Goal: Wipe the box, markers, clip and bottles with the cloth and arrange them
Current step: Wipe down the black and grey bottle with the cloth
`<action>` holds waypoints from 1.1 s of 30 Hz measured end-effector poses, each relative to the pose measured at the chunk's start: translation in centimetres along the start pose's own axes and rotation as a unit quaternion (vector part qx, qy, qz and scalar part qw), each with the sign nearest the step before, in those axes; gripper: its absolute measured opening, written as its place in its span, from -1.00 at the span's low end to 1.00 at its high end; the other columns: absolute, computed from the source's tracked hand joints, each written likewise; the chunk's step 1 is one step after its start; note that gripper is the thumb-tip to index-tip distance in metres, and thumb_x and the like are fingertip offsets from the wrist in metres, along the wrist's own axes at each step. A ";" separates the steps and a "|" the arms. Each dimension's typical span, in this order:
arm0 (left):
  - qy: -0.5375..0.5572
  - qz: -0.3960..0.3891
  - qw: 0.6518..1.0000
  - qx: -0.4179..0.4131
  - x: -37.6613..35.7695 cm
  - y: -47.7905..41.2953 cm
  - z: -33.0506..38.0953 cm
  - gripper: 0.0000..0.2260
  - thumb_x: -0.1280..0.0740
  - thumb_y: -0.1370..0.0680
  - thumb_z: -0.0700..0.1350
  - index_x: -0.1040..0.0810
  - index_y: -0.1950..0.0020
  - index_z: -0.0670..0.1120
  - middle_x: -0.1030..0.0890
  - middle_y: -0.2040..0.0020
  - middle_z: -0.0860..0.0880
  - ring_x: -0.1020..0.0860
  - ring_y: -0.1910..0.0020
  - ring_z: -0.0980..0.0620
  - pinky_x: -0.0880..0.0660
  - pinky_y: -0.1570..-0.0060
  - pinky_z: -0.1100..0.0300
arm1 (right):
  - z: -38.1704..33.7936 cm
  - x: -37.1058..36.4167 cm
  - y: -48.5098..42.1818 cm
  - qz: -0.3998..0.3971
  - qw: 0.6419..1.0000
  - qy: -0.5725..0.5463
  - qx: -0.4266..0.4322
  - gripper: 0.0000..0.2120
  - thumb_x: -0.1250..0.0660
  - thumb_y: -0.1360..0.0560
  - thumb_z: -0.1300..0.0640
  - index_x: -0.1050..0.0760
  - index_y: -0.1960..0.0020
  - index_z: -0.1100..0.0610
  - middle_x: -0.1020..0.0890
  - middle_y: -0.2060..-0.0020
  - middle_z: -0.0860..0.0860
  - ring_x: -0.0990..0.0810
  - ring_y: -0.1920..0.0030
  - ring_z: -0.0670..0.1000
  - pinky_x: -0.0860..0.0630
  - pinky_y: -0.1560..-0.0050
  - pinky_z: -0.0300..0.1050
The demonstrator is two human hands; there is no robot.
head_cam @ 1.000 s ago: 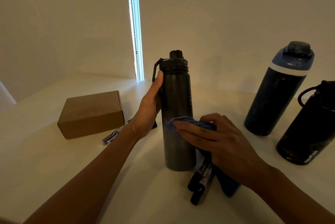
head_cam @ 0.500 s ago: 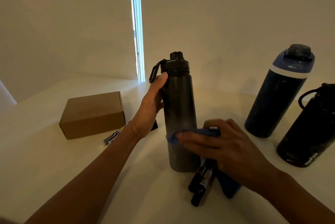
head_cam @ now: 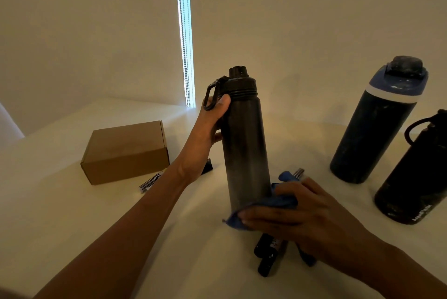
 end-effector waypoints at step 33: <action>0.037 -0.005 0.999 0.001 -0.4 0.1 -0.8 -0.34 -0.32 -0.46 0.33 -0.38 -0.50 0.08 -0.58 -0.37 0.04 -0.56 -0.38 0.04 -0.59 -0.26 0.19 | 7.9 4.5 -6.6 0.164 0.975 -0.072 -0.128 -0.27 -0.10 -0.46 0.25 -0.16 -0.63 0.00 -0.23 -0.62 -0.02 -0.05 -0.63 0.23 -0.38 -0.35 0.28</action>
Point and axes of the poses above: each hand's wrist, its own y-axis away from the middle knuckle, its own x-axis out of the back of the hand, z = x × y, the point moved 4 cm from there along -y, towards the middle knuckle
